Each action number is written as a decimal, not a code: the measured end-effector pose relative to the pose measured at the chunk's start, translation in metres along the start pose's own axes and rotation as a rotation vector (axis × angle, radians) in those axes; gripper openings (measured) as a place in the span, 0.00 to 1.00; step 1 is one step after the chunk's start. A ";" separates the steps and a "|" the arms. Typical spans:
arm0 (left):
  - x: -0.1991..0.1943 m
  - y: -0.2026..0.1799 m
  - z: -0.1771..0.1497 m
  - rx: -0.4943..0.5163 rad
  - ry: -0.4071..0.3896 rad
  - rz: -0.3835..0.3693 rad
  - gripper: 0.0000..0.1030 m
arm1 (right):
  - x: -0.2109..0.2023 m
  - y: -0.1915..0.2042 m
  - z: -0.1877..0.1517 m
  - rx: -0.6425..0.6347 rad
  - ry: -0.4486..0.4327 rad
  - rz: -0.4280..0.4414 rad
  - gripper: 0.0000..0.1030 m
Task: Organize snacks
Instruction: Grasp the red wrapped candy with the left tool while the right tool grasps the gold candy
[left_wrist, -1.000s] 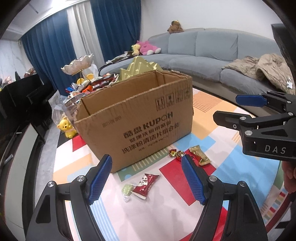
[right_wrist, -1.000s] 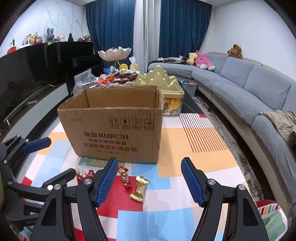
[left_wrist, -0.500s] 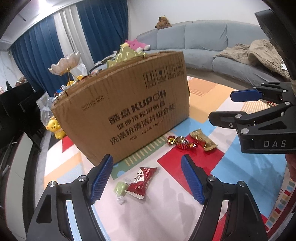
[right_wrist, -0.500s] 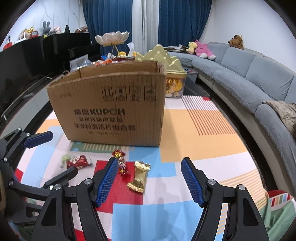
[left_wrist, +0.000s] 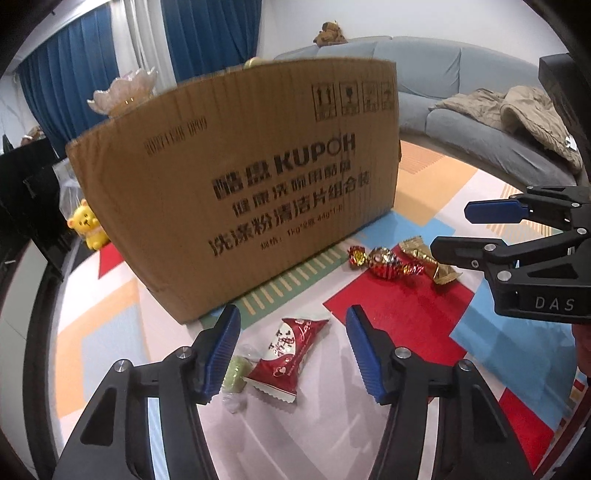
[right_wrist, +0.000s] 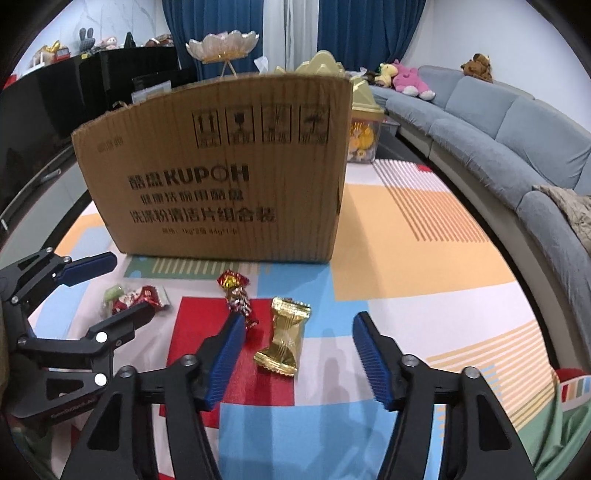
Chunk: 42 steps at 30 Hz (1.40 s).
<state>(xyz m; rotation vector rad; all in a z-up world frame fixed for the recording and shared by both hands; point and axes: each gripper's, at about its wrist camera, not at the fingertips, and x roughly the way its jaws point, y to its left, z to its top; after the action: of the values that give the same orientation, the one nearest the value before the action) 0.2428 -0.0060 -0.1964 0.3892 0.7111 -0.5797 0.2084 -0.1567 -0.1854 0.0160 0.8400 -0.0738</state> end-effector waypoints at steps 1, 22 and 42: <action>0.003 0.001 -0.002 -0.005 0.006 -0.006 0.56 | 0.002 0.000 -0.001 0.003 0.005 -0.001 0.56; 0.022 0.012 -0.004 -0.067 0.098 -0.068 0.37 | 0.031 -0.008 -0.004 0.049 0.086 0.013 0.39; 0.021 0.016 -0.005 -0.108 0.103 -0.072 0.22 | 0.029 -0.006 -0.002 -0.021 0.076 0.011 0.21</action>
<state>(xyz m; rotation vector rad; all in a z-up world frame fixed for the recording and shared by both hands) 0.2633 0.0010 -0.2122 0.2953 0.8542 -0.5897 0.2259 -0.1647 -0.2078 0.0037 0.9169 -0.0539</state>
